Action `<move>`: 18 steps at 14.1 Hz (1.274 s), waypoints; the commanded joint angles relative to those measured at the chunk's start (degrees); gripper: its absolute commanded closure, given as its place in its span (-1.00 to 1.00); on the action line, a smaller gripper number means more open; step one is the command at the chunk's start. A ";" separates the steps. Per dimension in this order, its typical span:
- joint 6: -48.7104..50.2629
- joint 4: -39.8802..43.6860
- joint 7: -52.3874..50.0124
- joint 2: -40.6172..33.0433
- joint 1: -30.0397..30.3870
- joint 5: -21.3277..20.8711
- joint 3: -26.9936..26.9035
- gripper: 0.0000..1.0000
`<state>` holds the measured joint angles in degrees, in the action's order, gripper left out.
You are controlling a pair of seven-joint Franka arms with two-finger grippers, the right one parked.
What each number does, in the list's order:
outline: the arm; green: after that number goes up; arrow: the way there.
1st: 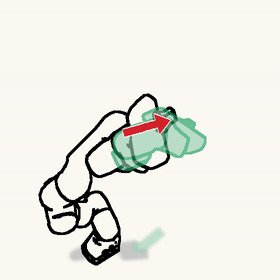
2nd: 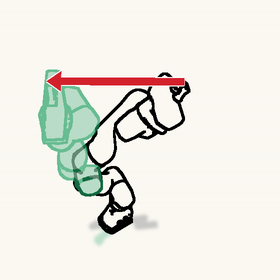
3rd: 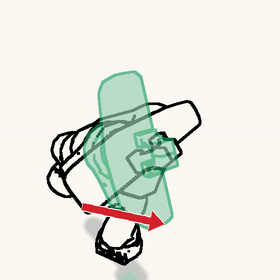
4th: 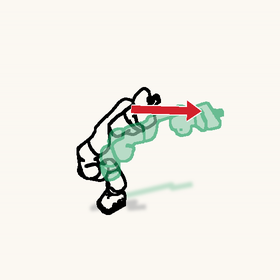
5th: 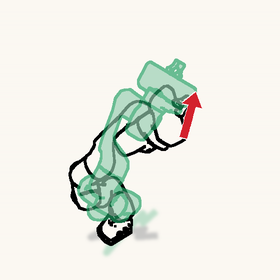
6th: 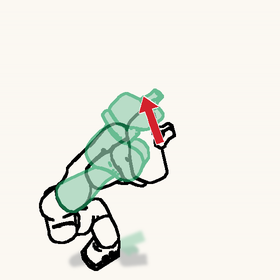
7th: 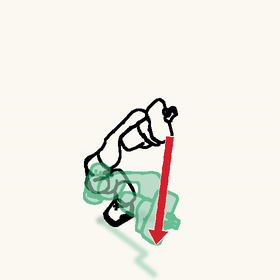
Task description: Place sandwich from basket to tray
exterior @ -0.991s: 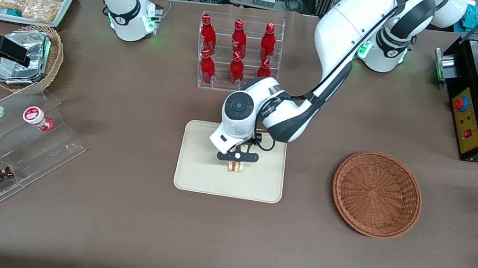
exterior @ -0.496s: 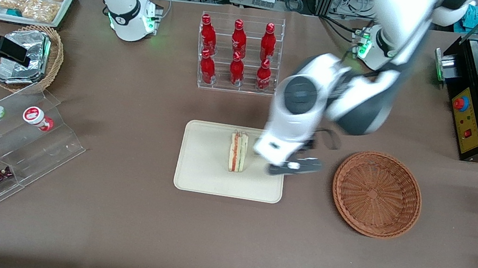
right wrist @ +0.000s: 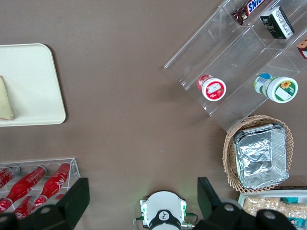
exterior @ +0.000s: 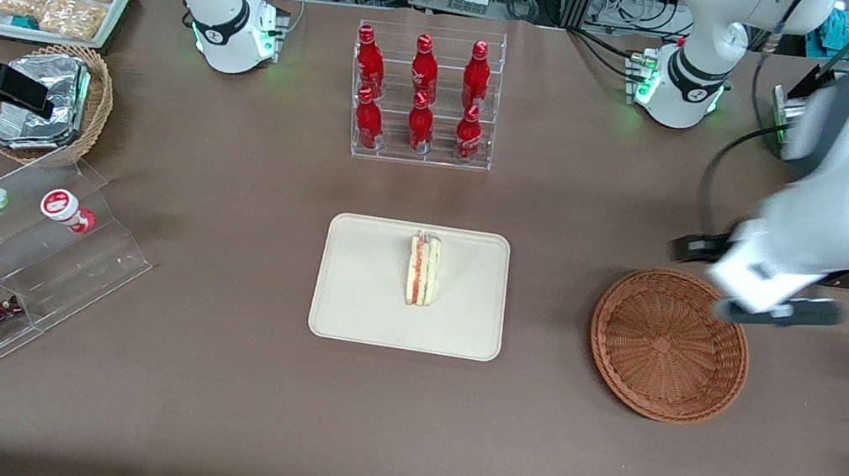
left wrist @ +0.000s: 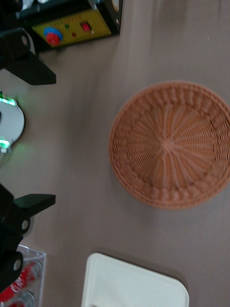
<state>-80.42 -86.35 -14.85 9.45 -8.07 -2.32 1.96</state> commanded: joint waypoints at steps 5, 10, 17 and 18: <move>6.59 -1.10 9.05 -5.76 6.13 -0.05 0.85 -1.00; 7.47 3.20 8.61 -5.15 6.05 -0.14 0.85 -1.00; 12.13 3.03 8.78 -7.16 11.36 0.20 3.12 -1.00; 10.99 3.03 8.87 -7.43 14.71 0.91 6.70 -1.00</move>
<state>-69.29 -83.19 -6.30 3.89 0.53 -2.23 3.95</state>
